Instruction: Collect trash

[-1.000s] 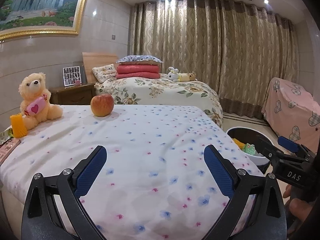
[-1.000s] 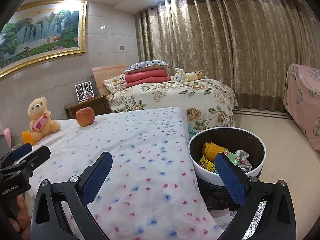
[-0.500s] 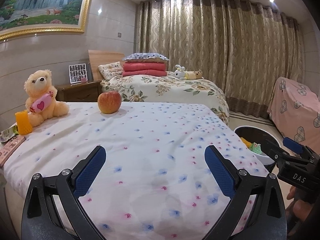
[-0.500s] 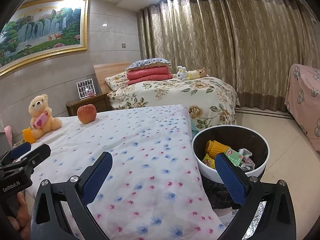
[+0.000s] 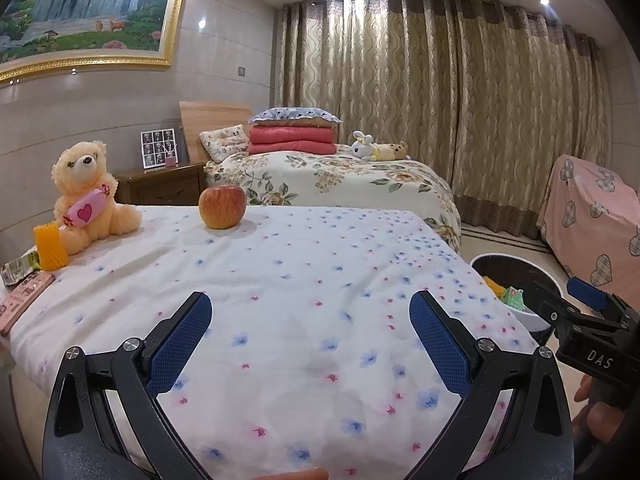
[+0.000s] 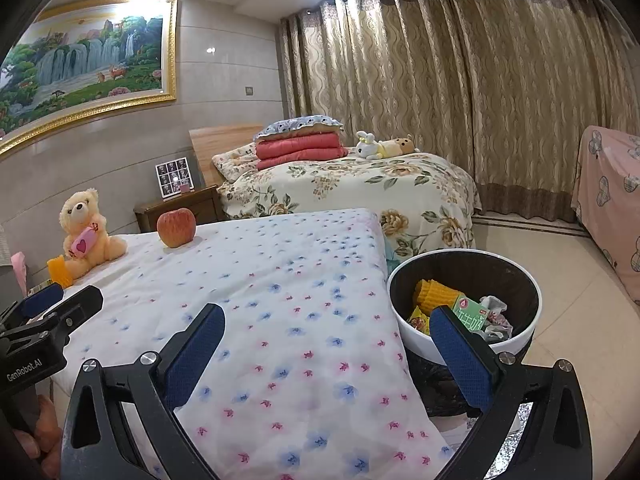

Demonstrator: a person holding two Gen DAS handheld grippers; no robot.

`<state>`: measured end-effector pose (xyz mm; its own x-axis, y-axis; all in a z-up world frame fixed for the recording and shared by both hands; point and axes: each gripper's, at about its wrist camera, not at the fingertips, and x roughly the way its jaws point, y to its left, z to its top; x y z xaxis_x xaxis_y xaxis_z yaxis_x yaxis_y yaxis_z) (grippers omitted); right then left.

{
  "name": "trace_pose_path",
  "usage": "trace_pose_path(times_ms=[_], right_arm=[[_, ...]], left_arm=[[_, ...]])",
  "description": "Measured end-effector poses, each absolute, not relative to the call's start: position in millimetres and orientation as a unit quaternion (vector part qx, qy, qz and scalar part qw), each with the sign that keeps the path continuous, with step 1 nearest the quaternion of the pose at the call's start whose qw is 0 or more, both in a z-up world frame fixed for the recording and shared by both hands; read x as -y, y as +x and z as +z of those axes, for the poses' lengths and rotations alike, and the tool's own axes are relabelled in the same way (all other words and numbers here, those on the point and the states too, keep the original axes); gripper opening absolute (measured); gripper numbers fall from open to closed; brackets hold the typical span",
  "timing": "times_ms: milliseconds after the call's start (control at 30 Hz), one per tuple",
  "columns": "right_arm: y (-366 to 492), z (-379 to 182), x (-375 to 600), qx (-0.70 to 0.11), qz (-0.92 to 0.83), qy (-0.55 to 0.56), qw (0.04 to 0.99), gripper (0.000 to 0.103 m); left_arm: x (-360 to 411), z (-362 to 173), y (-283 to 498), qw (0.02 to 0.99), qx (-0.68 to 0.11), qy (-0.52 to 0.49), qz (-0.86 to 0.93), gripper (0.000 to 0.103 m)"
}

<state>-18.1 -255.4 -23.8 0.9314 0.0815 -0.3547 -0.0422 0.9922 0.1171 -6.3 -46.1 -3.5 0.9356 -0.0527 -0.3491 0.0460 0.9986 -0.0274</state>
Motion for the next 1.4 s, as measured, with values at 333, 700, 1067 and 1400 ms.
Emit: trace_pose_path(times_ms=[333, 700, 1067, 1400], right_arm=[[-20.2, -24.5, 255.0, -0.183, 0.032, 0.059, 0.981, 0.103], [-18.7, -23.7, 255.7, -0.185, 0.034, 0.059, 0.980, 0.103], [-19.0, -23.6, 256.1, -0.185, 0.034, 0.060, 0.980, 0.103], [-19.1, -23.4, 256.2, -0.184, 0.035, 0.060, 0.980, 0.103]], left_arm=[[44.8, -4.0, -5.1, 0.983, -0.179, -0.010, -0.023, 0.101], [44.9, -4.8, -4.4, 0.983, -0.182, -0.009, -0.027, 0.101], [45.8, -6.6, -3.8, 0.982, -0.185, -0.009, -0.031, 0.101], [47.4, -7.7, -3.7, 0.982, -0.185, -0.008, -0.032, 0.101]])
